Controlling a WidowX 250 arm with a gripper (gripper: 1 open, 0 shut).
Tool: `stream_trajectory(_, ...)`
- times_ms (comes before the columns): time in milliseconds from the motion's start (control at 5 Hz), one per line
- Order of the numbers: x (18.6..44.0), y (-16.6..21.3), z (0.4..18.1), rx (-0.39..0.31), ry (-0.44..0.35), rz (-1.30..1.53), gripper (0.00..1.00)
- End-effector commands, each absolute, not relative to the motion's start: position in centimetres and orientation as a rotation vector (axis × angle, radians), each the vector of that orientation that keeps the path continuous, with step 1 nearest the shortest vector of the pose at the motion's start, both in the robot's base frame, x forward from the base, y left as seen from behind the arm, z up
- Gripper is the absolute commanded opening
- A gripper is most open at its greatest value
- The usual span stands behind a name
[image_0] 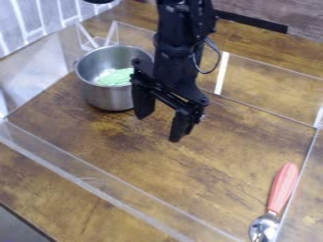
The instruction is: Put the green object in the silver pot
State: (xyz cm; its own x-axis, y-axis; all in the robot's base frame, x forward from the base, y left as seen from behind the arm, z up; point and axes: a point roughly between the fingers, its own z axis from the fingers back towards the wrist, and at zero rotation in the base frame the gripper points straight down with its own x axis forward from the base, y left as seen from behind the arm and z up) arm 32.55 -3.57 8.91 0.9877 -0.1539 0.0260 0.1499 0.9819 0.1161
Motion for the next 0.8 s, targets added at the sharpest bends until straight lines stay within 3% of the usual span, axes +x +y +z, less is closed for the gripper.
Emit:
stream_trajectory(0,34.1,-5.0,10.4,0.116,-0.095,-0.214,1.00)
stream_trajectory(600,33.5,-2.7,12.0,0.111,-0.101,-0.009,1.00)
